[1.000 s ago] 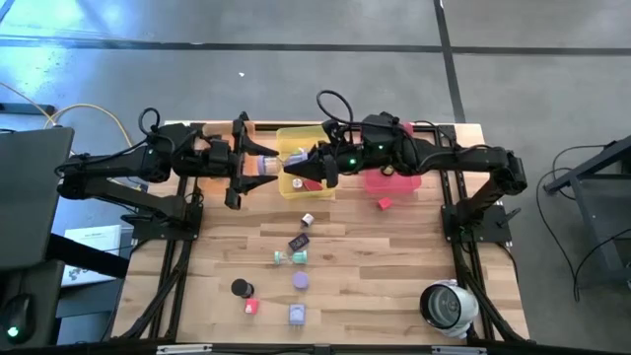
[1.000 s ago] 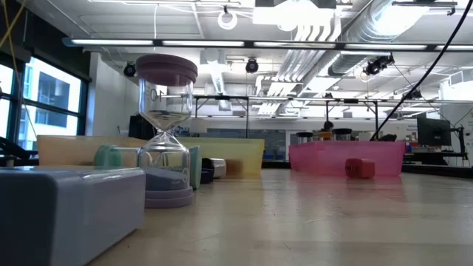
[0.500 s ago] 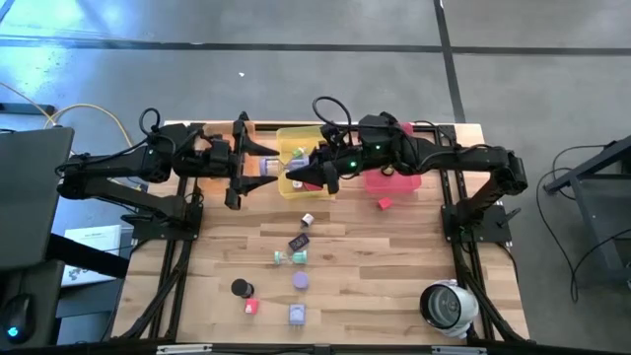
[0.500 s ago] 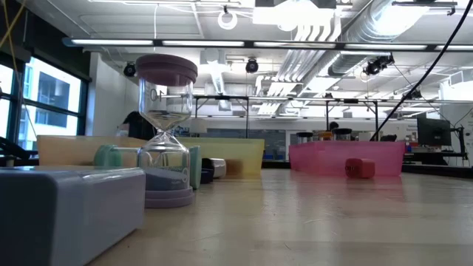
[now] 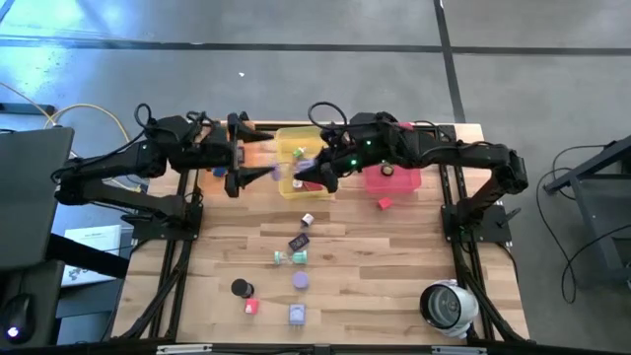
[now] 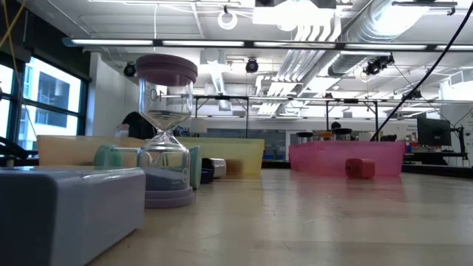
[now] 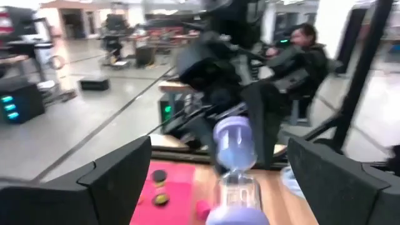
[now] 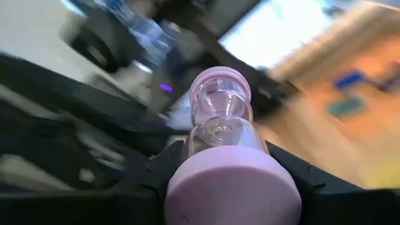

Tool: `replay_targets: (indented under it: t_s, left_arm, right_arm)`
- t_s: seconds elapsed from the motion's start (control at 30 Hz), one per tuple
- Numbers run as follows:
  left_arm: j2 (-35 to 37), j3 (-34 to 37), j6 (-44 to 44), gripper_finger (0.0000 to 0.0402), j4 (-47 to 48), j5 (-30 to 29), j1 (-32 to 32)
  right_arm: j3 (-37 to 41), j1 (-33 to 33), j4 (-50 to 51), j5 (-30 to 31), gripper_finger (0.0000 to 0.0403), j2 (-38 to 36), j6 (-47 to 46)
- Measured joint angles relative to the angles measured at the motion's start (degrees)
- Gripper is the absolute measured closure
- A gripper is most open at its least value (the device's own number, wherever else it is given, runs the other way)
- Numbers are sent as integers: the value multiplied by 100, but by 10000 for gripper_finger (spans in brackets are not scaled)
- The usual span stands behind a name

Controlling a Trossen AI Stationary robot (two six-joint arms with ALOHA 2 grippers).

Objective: Pick & Place Office items
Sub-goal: Put the top purple sand timer into the pink bin

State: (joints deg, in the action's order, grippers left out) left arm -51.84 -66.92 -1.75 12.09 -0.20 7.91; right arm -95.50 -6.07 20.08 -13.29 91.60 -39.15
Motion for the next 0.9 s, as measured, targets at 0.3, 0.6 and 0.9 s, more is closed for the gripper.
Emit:
replay_targets:
  t_s: [0.3,0.6,0.9]
  left_arm:
    - [50,-2,-302,35,1039,1410,1356]
    - [-133,-2,-284,35,2321,3158,2695]
    - [-302,-2,-259,35,2679,3313,3101]
  right_arm:
    - [-12,-2,2825,1805,232,-469,182]
    - [-13,-606,5878,3162,232,-652,-562]
    - [-11,-2155,6416,2482,232,-594,167]
